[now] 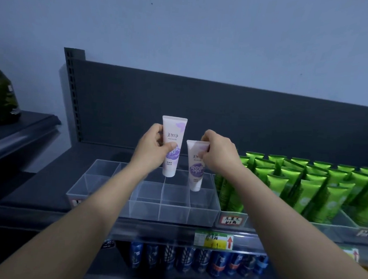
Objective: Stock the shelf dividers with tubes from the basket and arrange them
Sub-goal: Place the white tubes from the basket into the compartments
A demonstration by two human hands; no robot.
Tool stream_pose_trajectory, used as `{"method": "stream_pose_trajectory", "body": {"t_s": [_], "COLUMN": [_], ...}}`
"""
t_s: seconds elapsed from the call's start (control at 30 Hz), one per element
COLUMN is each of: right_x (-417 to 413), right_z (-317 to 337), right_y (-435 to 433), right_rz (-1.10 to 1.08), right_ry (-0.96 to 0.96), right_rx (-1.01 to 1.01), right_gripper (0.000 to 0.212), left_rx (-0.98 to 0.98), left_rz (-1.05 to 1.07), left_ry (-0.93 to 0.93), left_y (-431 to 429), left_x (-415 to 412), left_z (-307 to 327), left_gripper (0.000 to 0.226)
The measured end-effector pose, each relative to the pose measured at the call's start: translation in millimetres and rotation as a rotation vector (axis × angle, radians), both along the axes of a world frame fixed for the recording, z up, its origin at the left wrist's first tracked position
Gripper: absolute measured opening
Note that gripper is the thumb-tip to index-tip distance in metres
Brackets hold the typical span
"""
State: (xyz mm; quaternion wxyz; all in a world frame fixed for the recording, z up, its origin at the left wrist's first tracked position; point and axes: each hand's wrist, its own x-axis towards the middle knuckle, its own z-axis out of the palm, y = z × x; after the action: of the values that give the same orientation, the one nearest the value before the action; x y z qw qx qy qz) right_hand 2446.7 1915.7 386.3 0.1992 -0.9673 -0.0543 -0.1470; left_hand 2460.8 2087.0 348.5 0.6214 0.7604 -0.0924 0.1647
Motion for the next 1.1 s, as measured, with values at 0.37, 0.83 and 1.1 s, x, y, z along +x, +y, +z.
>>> {"method": "stream_pose_trajectory", "body": {"t_s": [0.37, 0.83, 1.1], "right_x": [15, 13, 11], "right_z": [-2, 4, 3], "right_y": [-6, -14, -13], "right_rz": [-0.018, 0.024, 0.035], "right_ry": [0.066, 0.091, 0.079], "right_rx": [-0.100, -0.221, -0.236], "right_gripper": [0.016, 0.020, 0.026], "left_rx": [0.109, 0.333, 0.369], "left_rz": [-0.014, -0.016, 0.006], "left_ry": [0.085, 0.153, 0.182], "left_y": [-7, -14, -10], "left_x": [22, 26, 20], "left_z": [-19, -39, -40], "left_gripper": [0.027, 0.029, 0.032]}}
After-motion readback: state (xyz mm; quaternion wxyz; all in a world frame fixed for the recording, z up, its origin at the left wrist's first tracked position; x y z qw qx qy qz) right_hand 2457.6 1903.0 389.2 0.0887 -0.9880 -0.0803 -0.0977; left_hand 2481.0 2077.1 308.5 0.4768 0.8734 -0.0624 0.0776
